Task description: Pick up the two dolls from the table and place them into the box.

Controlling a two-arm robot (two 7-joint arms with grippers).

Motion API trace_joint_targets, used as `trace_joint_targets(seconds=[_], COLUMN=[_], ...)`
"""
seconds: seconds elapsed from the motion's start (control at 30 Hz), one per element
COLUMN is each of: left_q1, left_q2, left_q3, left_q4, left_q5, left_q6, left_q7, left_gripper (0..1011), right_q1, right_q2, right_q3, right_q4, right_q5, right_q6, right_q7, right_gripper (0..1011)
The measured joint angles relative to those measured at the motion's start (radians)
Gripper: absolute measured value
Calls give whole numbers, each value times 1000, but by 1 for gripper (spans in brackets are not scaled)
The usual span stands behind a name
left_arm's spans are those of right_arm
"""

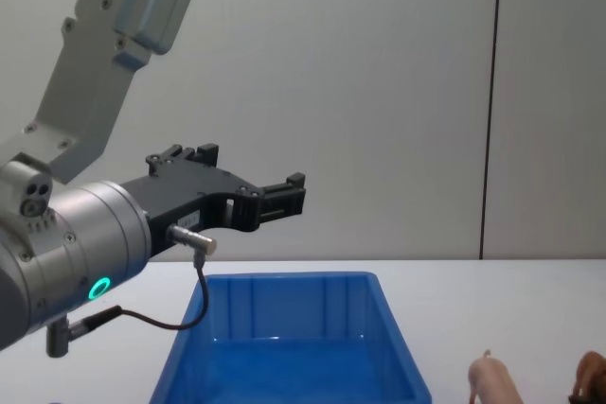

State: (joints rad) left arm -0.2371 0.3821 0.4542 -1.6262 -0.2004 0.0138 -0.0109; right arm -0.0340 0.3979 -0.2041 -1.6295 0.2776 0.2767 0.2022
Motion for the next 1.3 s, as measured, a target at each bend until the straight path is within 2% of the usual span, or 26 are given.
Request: trace_joint_targets(seconds=[0.07, 0.1, 0.23, 0.27, 0.37, 0.8, 0.97, 1.3], left_q1=[0, 0, 0, 0, 0, 0, 0, 0], left_q2=[0, 0, 0, 0, 0, 0, 0, 0], left_q3=[0, 0, 0, 0, 0, 0, 0, 0], left_q4=[0, 0, 0, 0, 0, 0, 0, 0], left_q5=[0, 0, 0, 0, 0, 0, 0, 0], left_q6=[0, 0, 0, 0, 0, 0, 0, 0], left_q7=[0, 0, 0, 0, 0, 0, 0, 0], left_gripper=[1001, 1002, 1002, 1001, 1001, 1001, 1002, 1002], right_q1=[1, 1, 2, 3, 2, 15, 41, 105], right_q2=[-3, -3, -7, -8, -10, -18, -29, -65], right_q3=[-1, -1, -3, -3, -4, -10, -17, -38], right_q4=[3, 4, 5, 5, 2, -48, -75, -92], right_q5=[-4, -5, -12, -16, -24, -82, -106, -132], right_q6=[-2, -4, -12, -17, -28, -85, -103, -98], right_q7=[-5, -7, -18, -22, -30, -41, -2, 89], right_gripper=[717, 655, 517, 517, 426, 418, 418, 418])
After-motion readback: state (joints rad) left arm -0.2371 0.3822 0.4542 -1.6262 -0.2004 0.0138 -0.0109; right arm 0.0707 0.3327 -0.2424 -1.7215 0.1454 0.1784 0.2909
